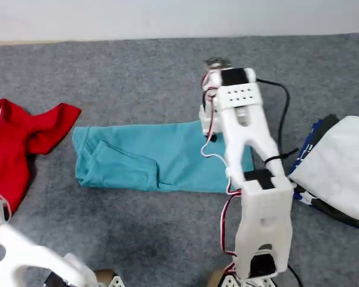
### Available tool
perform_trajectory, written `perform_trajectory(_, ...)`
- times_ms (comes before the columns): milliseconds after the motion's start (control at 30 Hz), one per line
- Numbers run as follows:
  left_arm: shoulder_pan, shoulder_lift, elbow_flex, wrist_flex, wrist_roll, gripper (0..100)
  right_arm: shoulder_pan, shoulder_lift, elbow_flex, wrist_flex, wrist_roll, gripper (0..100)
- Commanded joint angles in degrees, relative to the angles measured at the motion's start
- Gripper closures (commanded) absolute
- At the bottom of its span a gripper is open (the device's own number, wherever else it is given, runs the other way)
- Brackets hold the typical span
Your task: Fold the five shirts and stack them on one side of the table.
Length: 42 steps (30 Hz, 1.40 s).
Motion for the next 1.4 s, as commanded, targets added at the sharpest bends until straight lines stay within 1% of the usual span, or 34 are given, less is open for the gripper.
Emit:
perform_trajectory(0, 0.5, -1.3, -0.9, 0.5, -0.4, 99, 2.9, 1.4, -3.6, -0.7, -2.6, 73.9)
perform_trajectory(133, 0.4, -1.3, -0.9, 0.6, -0.3, 99, 3.6, 4.3, -3.6, -0.7, -3.1, 73.8)
perform_trajectory(200, 0.3, -1.3, -0.9, 0.6, -0.3, 99, 3.6, 5.1, -3.6, -0.7, -3.3, 71.4)
perform_trajectory(333, 0.4, -1.3, -0.9, 0.6, -0.3, 99, 3.4, 5.8, -3.6, -0.7, -6.6, 66.3)
perform_trajectory(500, 0.3, -1.3, -0.9, 0.6, -0.3, 99, 3.5, 6.1, -3.3, -3.0, -6.5, 66.3)
perform_trajectory(600, 0.3, -1.3, -0.9, 0.6, -0.3, 99, 3.6, 8.8, -3.4, -4.4, -6.4, 66.3)
perform_trajectory(767, 0.4, -1.3, -0.9, 0.6, -0.3, 99, 1.7, 14.2, -3.6, -4.2, -6.6, 66.9)
perform_trajectory(833, 0.5, -1.3, -0.9, 0.6, -0.3, 99, 1.3, 15.8, -3.6, -3.9, -6.5, 72.8)
perform_trajectory(933, 0.5, -1.3, -0.9, 0.6, -0.3, 99, 1.5, 16.6, -3.7, -4.1, -6.1, 90.4)
perform_trajectory(1000, 0.5, -1.3, -0.9, 0.6, -0.3, 99, 1.6, 16.6, -4.5, -3.8, -2.0, 99.8)
perform_trajectory(1033, 0.5, -1.3, -0.9, 0.6, -0.3, 99, 1.7, 16.5, -4.9, -2.9, -0.4, 98.2)
perform_trajectory(1067, 0.5, -1.3, -0.9, 0.6, -0.3, 99, 2.0, 16.4, -5.5, -2.0, -0.3, 97.5)
perform_trajectory(1133, 0.5, -1.3, -0.9, 0.6, -0.3, 99, 3.4, 16.0, -7.5, -0.2, -0.3, 99.0)
perform_trajectory(1267, 0.5, -1.3, -0.9, 0.6, -0.3, 99, 8.9, 14.5, -10.6, 1.5, 0.5, 98.8)
perform_trajectory(1367, 0.5, -1.3, -0.9, 0.6, -0.3, 99, 14.0, 12.6, -12.0, 1.5, 5.3, 98.8)
